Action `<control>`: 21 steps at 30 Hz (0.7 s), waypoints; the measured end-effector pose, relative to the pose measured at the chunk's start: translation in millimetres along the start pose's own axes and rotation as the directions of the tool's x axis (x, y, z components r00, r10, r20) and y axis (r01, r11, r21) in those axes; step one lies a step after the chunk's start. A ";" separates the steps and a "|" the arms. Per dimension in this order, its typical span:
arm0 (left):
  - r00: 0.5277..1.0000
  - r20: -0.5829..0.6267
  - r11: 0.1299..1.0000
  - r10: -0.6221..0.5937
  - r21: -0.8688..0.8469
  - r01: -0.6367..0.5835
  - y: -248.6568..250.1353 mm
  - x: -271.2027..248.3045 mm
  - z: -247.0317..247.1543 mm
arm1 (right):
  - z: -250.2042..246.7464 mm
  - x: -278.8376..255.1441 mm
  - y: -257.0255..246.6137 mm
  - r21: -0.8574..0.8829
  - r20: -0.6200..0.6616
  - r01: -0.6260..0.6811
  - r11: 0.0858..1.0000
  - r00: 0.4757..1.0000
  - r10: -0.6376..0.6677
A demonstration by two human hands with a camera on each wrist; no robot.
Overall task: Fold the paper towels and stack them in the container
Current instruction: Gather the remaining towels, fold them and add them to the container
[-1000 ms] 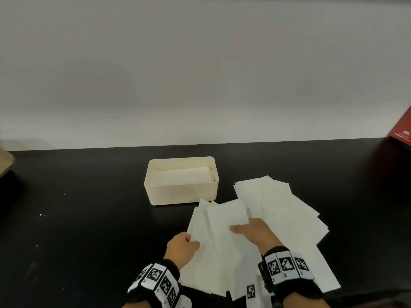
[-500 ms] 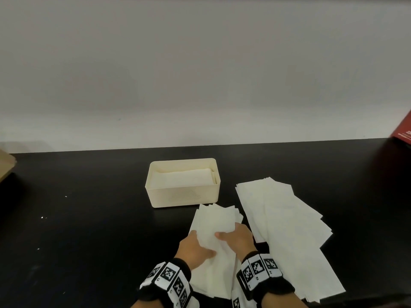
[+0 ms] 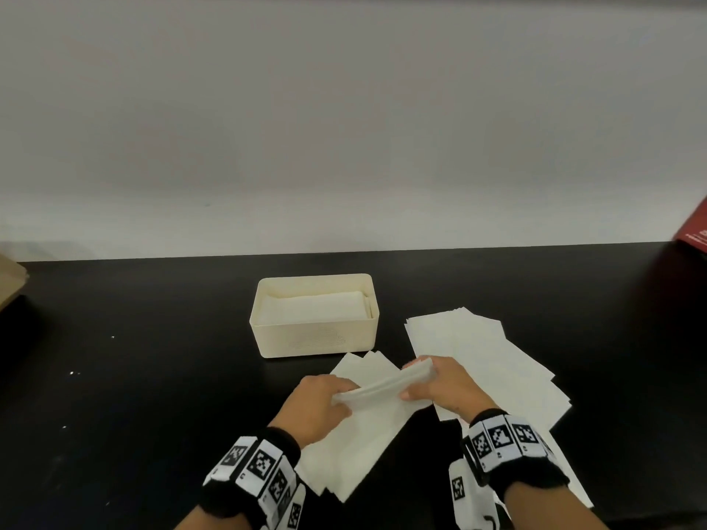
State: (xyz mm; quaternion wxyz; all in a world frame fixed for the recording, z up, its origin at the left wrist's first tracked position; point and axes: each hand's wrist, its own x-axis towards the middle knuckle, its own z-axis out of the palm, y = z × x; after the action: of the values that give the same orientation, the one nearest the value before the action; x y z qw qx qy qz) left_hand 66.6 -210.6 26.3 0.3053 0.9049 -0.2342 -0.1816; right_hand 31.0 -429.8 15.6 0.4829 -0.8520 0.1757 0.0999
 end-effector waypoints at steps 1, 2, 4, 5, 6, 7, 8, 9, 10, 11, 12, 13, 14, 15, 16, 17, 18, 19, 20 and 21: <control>1.000 0.003 1.000 0.006 0.006 -0.006 0.2 1.2 -3.9 | -0.2 -1.1 1.3 0.024 0.009 0.008 1.000 1.000 -0.008; 1.000 0.013 1.000 -0.008 0.000 0.008 -0.3 2.2 -7.2 | 0.1 -2.8 3.2 0.061 0.010 0.009 0.998 1.000 -0.010; 0.995 0.059 0.997 -0.079 0.007 0.079 -4.8 4.0 -11.8 | 0.9 -6.0 8.4 0.161 -0.002 0.008 0.987 1.000 -0.008; 0.988 0.092 0.992 -0.121 0.032 0.119 -8.6 4.2 -13.6 | 0.6 -7.6 11.7 0.223 -0.012 0.011 0.975 1.000 -0.008; 0.980 0.123 0.987 -0.159 0.055 0.153 -13.0 4.6 -15.0 | 0.6 -10.2 14.9 0.288 -0.020 0.013 0.958 1.000 -0.007; 0.972 0.140 0.982 -0.188 0.058 0.181 -18.3 4.7 -15.7 | 0.8 -13.0 18.4 0.346 -0.027 0.008 0.938 1.000 0.002; 0.969 0.141 0.979 -0.204 0.032 0.202 -22.9 3.7 -16.3 | 1.0 -15.7 22.1 0.391 -0.037 0.002 0.920 0.999 0.013; 0.969 0.128 0.976 -0.212 -0.017 0.216 -26.8 1.5 -16.8 | 1.2 -18.1 26.1 0.420 -0.050 -0.003 0.907 0.998 0.026; 0.972 0.104 0.971 -0.211 -0.094 0.221 -29.1 -1.1 -17.5 | 1.4 -20.0 29.8 0.444 -0.068 -0.003 0.896 0.997 0.038; 0.976 0.066 0.956 -0.205 -0.198 0.214 -30.5 -3.4 -18.4 | 1.2 -22.4 31.9 0.477 -0.089 0.005 0.879 0.995 0.043; 0.980 0.022 0.922 -0.199 -0.335 0.194 -30.7 -5.4 -19.8 | 0.6 -24.7 33.4 0.514 -0.108 0.019 0.858 0.993 0.043; 0.981 -0.018 0.856 -0.194 -0.491 0.160 -29.1 -7.7 -21.9 | 0.2 -26.2 33.5 0.547 -0.127 0.036 0.836 0.991 0.040; 0.980 -0.052 0.768 -0.192 -0.630 0.117 -26.7 -10.1 -24.2 | 0.3 -27.8 32.9 0.567 -0.145 0.060 0.822 0.989 0.028; 0.977 -0.090 0.685 -0.193 -0.726 0.068 -24.4 -11.8 -26.6 | 1.0 -29.2 31.1 0.572 -0.163 0.087 0.815 0.987 0.009; 0.972 -0.129 0.631 -0.197 -0.775 0.026 -23.3 -12.4 -28.2 | 2.3 -30.1 29.5 0.568 -0.176 0.114 0.815 0.984 -0.015; 0.967 -0.156 0.602 -0.200 -0.798 -0.004 -22.4 -12.8 -28.5 | 4.7 -30.1 27.8 0.561 -0.183 0.130 0.818 0.983 -0.031; 0.964 -0.169 0.590 -0.203 -0.808 -0.017 -22.6 -13.0 -27.5 | 7.7 -29.4 27.2 0.554 -0.178 0.133 0.822 0.983 -0.039; 0.964 -0.166 0.581 -0.209 -0.814 -0.014 -23.1 -13.1 -25.0 | 11.3 -28.3 27.3 0.551 -0.166 0.123 0.826 0.985 -0.036; 0.964 -0.152 0.580 -0.219 -0.815 0.003 -25.1 -13.1 -21.5 | 15.4 -26.7 29.1 0.554 -0.150 0.105 0.826 0.988 -0.026; 0.963 -0.132 0.585 -0.234 -0.810 0.031 -28.7 -12.5 -17.1 | 19.4 -24.8 31.3 0.559 -0.130 0.082 0.825 0.991 -0.011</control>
State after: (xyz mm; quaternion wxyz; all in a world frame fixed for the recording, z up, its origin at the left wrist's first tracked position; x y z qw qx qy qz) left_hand 73.3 -175.7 23.2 0.6891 0.7000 -0.0228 -0.1862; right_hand -4.2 -422.9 -10.6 0.7031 -0.6804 0.2056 -0.0201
